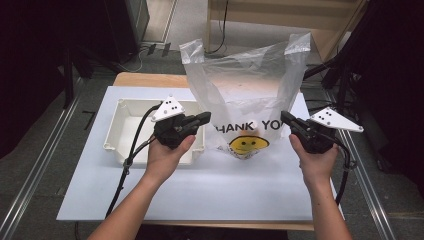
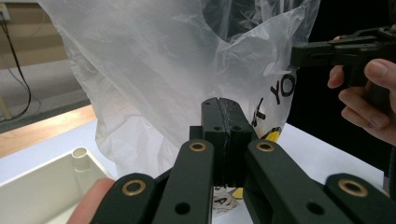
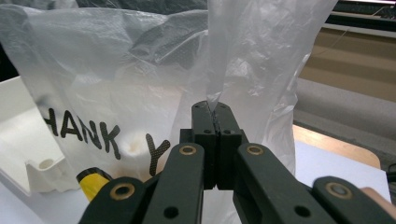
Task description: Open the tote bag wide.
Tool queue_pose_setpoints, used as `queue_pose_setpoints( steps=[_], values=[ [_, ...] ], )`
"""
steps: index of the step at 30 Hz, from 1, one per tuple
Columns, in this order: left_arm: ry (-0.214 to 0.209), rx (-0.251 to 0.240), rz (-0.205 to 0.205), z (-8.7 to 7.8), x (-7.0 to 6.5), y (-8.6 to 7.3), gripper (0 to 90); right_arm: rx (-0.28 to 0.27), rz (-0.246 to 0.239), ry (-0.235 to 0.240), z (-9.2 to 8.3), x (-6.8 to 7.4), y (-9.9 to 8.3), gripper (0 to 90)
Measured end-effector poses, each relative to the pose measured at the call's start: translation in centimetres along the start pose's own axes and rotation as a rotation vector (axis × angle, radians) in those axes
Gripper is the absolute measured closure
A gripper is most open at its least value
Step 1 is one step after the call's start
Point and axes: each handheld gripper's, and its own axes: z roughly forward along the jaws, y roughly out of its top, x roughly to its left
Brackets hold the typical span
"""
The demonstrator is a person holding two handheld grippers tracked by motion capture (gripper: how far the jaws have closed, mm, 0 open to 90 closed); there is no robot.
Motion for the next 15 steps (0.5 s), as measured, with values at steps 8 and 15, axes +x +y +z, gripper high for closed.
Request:
queue_pose_setpoints(
  steps=[8, 15],
  values=[
    [0.026, -0.037, -0.059, 0.3, 0.1, 0.3, 33.1, 0.003, -0.004, 0.005, -0.1, 0.0, -0.4, 90.0],
    [0.058, -0.014, -0.056, 1.5, -0.4, 1.0, 46.8, 0.007, -0.030, 0.014, -0.2, 0.4, -0.6, 90.0]
  ],
)
